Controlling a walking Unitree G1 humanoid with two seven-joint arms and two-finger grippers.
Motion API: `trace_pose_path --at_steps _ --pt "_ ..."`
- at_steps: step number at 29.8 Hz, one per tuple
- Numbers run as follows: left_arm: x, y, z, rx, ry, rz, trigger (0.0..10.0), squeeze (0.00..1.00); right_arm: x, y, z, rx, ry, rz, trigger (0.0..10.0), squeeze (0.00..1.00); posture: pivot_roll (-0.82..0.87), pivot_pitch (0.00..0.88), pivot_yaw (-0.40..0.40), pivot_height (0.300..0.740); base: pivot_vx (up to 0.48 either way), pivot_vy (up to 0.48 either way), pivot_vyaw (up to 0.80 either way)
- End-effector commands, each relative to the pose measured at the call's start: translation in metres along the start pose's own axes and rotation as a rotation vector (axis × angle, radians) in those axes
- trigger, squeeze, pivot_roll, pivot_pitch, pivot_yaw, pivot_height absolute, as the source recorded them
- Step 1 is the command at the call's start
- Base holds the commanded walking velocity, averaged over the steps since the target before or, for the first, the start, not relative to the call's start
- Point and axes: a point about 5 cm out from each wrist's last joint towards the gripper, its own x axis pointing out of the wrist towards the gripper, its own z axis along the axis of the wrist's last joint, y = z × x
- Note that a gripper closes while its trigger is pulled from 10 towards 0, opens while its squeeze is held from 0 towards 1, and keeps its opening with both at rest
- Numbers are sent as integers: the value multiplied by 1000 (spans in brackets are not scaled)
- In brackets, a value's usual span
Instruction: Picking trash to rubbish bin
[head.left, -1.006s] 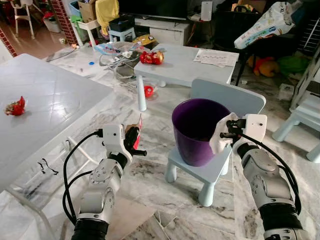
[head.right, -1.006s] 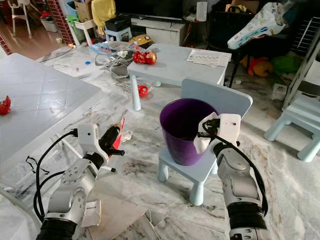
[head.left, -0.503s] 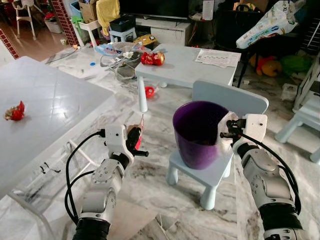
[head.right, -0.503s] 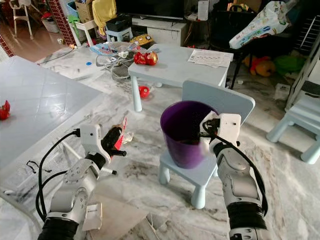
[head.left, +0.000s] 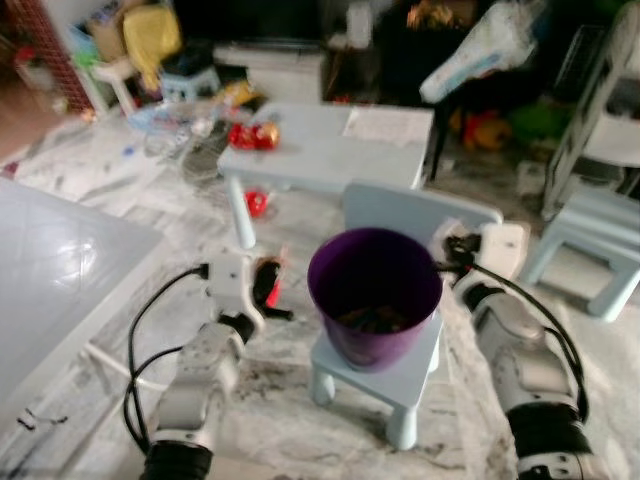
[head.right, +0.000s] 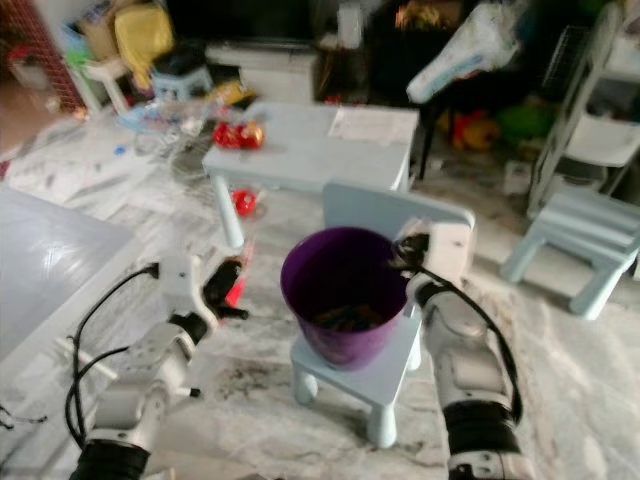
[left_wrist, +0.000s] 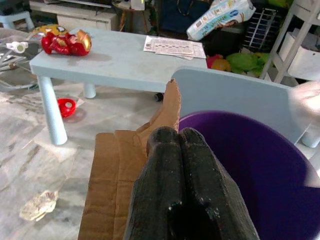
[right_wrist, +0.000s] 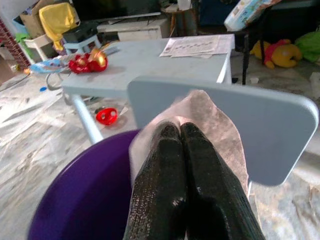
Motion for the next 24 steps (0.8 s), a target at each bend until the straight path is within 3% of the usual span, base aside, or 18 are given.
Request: trace_pose_path --at_steps 1,10,24 --pt "2 -5 2 8 -5 -14 0 0 -2 -8 2 -5 -5 -25 0 0 -43 44 70 740 0 0 0" --pt "0 -3 -1 19 0 -6 0 0 -1 -2 -1 -5 2 2 0 0 -38 39 66 740 0 0 0" --pt "-17 22 -29 111 65 109 0 0 11 28 -14 7 21 97 0 0 -12 26 82 740 0 0 0"
